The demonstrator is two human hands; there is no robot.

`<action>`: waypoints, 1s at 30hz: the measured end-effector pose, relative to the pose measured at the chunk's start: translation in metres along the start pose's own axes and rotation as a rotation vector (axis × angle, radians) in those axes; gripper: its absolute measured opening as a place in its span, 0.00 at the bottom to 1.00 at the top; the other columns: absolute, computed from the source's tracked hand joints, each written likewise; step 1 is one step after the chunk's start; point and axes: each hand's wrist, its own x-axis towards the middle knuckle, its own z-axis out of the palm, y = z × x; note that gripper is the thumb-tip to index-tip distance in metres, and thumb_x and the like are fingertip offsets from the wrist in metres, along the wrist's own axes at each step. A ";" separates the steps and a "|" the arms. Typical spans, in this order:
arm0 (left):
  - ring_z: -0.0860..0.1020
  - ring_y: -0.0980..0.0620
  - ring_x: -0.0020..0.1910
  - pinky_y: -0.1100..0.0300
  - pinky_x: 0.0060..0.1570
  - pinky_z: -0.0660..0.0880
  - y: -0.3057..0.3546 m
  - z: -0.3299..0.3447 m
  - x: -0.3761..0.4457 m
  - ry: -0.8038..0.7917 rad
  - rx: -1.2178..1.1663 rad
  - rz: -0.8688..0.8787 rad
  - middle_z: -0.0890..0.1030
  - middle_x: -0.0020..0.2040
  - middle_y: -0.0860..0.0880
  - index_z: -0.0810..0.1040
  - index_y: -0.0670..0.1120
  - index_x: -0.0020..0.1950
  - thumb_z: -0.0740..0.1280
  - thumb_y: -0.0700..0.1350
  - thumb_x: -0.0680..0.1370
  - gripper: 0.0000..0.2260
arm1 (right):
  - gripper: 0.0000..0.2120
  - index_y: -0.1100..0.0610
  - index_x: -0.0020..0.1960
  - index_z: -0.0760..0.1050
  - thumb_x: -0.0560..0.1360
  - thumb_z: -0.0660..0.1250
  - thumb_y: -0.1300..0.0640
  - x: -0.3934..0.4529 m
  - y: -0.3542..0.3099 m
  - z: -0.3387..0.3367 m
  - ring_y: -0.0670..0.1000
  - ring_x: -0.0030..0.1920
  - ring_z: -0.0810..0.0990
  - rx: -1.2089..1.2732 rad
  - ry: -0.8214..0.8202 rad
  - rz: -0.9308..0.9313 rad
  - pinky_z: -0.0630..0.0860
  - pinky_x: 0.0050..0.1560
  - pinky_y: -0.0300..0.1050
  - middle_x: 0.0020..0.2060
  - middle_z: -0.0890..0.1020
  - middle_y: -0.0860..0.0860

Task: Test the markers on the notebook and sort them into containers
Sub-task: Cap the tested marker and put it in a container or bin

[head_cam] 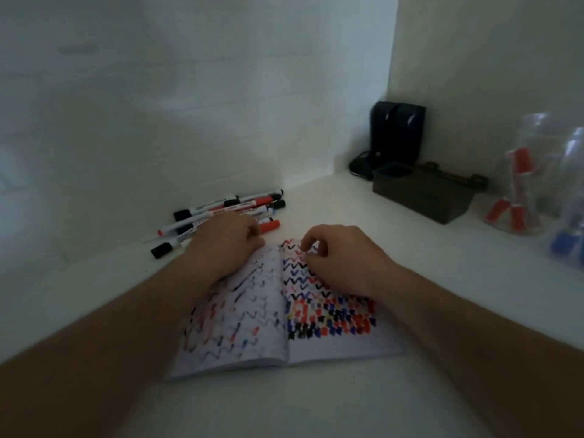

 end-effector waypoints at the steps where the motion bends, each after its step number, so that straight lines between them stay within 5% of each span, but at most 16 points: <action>1: 0.79 0.50 0.50 0.55 0.51 0.76 -0.001 0.005 0.000 0.020 0.028 0.021 0.84 0.52 0.50 0.84 0.52 0.53 0.69 0.55 0.80 0.09 | 0.08 0.40 0.57 0.79 0.79 0.65 0.47 0.000 0.002 0.004 0.42 0.46 0.76 0.008 0.010 -0.006 0.73 0.46 0.41 0.45 0.77 0.39; 7: 0.76 0.46 0.53 0.49 0.51 0.76 -0.009 0.021 0.001 0.251 0.059 0.048 0.77 0.54 0.49 0.78 0.52 0.56 0.71 0.57 0.78 0.13 | 0.04 0.41 0.50 0.81 0.78 0.68 0.50 -0.001 0.011 0.007 0.41 0.41 0.79 0.104 0.047 -0.002 0.76 0.45 0.38 0.39 0.80 0.40; 14: 0.74 0.45 0.54 0.48 0.53 0.72 -0.013 0.024 0.003 0.282 0.239 0.054 0.77 0.53 0.48 0.80 0.51 0.54 0.64 0.60 0.80 0.14 | 0.05 0.40 0.48 0.81 0.78 0.70 0.51 -0.001 0.012 0.007 0.41 0.40 0.80 0.145 0.053 -0.002 0.77 0.43 0.38 0.38 0.82 0.42; 18: 0.77 0.44 0.52 0.49 0.56 0.68 0.010 0.008 -0.009 0.505 0.086 0.347 0.82 0.50 0.48 0.78 0.49 0.55 0.64 0.54 0.80 0.11 | 0.03 0.40 0.52 0.80 0.79 0.69 0.47 -0.004 0.010 0.005 0.40 0.38 0.79 0.212 0.143 -0.023 0.72 0.38 0.32 0.35 0.81 0.43; 23: 0.75 0.43 0.59 0.48 0.59 0.69 0.048 -0.013 -0.039 0.653 -0.191 0.655 0.82 0.58 0.50 0.85 0.52 0.60 0.69 0.50 0.81 0.10 | 0.10 0.45 0.56 0.82 0.83 0.62 0.48 -0.012 -0.001 -0.009 0.54 0.37 0.81 0.674 0.120 0.016 0.77 0.40 0.44 0.40 0.84 0.54; 25: 0.72 0.42 0.55 0.50 0.53 0.71 0.056 -0.017 -0.046 0.638 -0.307 0.654 0.76 0.53 0.47 0.87 0.55 0.57 0.71 0.50 0.80 0.08 | 0.20 0.49 0.51 0.85 0.84 0.56 0.44 -0.015 -0.004 -0.016 0.62 0.31 0.71 0.966 -0.048 0.118 0.69 0.32 0.45 0.35 0.77 0.64; 28: 0.71 0.49 0.47 0.54 0.44 0.71 0.056 -0.016 -0.047 0.443 -0.419 0.736 0.72 0.47 0.50 0.86 0.52 0.60 0.67 0.43 0.82 0.11 | 0.25 0.53 0.45 0.81 0.79 0.56 0.34 -0.015 -0.002 -0.017 0.48 0.25 0.60 1.304 -0.374 0.067 0.52 0.27 0.43 0.27 0.66 0.51; 30: 0.75 0.51 0.53 0.56 0.52 0.73 0.055 -0.011 -0.048 0.330 -0.403 0.770 0.78 0.54 0.49 0.85 0.51 0.62 0.65 0.37 0.81 0.16 | 0.19 0.56 0.45 0.77 0.80 0.63 0.40 -0.013 0.002 -0.016 0.46 0.25 0.60 1.360 -0.342 0.061 0.53 0.25 0.40 0.28 0.65 0.50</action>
